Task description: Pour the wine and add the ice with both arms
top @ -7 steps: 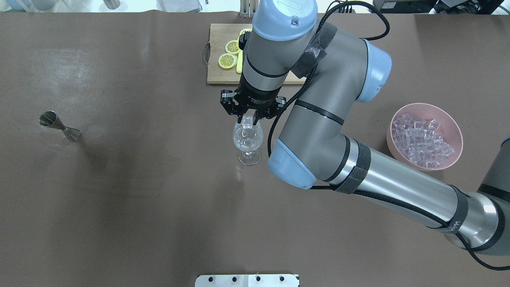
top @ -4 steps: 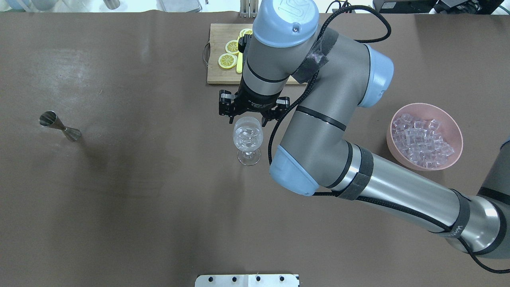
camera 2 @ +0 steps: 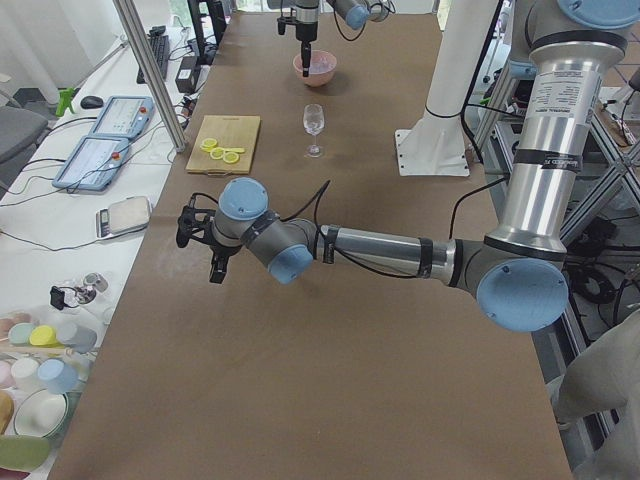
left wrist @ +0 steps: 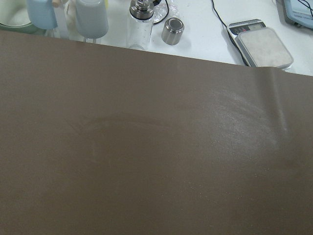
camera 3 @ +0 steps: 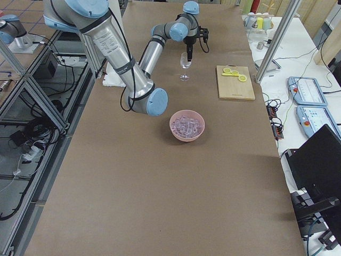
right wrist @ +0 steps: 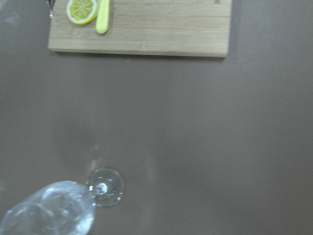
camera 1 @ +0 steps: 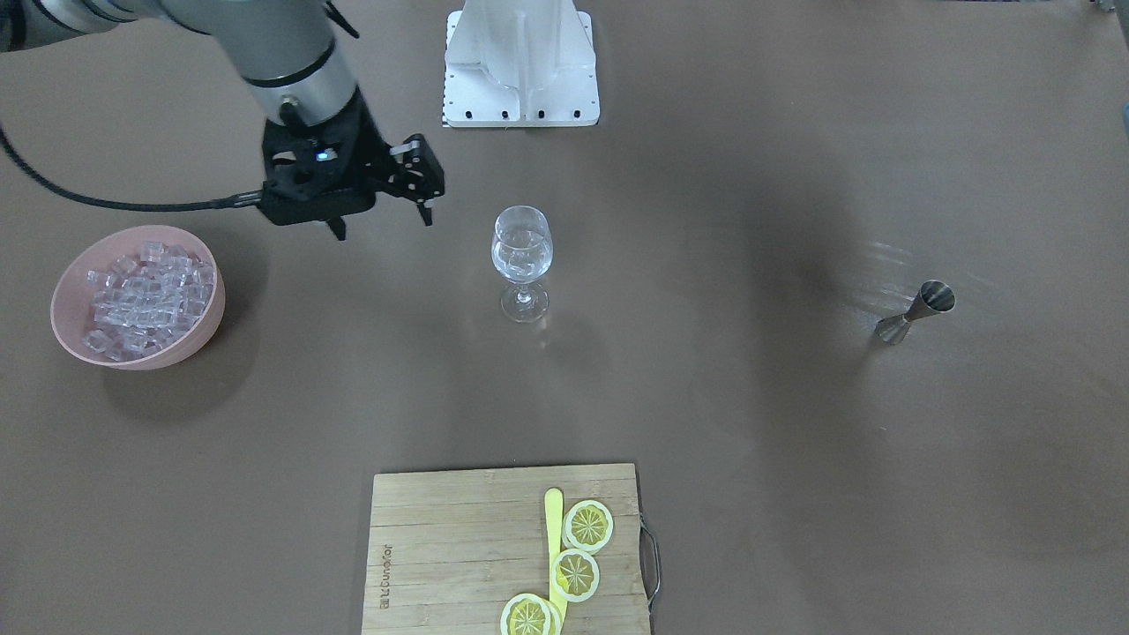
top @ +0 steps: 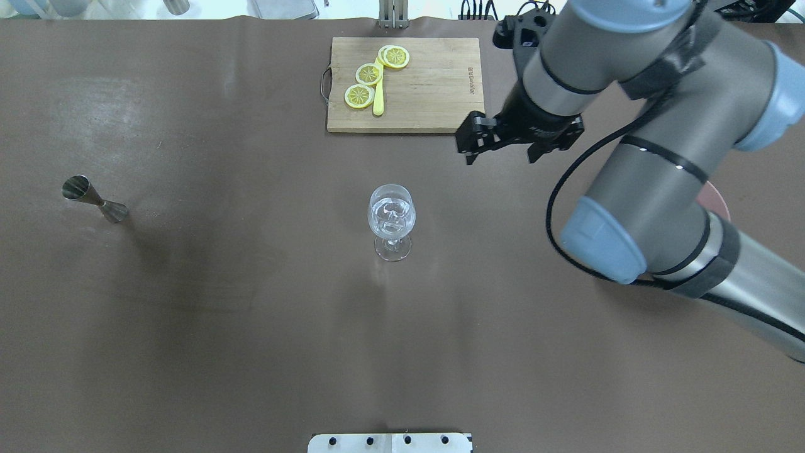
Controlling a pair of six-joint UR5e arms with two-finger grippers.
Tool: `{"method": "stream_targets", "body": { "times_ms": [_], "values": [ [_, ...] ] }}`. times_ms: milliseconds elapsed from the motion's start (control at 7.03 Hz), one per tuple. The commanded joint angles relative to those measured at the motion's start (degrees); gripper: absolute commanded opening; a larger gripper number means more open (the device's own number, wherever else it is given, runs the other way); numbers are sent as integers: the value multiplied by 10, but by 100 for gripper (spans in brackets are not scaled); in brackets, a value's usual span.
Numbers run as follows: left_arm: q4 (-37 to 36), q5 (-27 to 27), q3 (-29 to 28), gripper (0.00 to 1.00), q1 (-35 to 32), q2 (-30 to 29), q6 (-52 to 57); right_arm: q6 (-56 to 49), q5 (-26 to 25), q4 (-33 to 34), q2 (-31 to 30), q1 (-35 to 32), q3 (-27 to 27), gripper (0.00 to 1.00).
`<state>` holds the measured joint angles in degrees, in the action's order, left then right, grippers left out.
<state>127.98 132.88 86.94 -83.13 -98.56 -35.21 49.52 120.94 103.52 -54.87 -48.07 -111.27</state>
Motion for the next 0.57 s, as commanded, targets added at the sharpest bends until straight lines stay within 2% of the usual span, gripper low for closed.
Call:
{"method": "stream_targets", "body": {
  "times_ms": [0, 285, 427],
  "values": [
    [-68, -6, -5, 97, -23, -1, 143, -206, 26, -1, -79, -113, 15, 100],
    [-78, 3, -4, 97, -31, 9, 173, -369, 61, -7, -110, -200, 84, 100],
    [-82, 25, -1, 98, -34, 35, 172, -436, 74, -6, -122, -245, 114, 100]
  ]
}}
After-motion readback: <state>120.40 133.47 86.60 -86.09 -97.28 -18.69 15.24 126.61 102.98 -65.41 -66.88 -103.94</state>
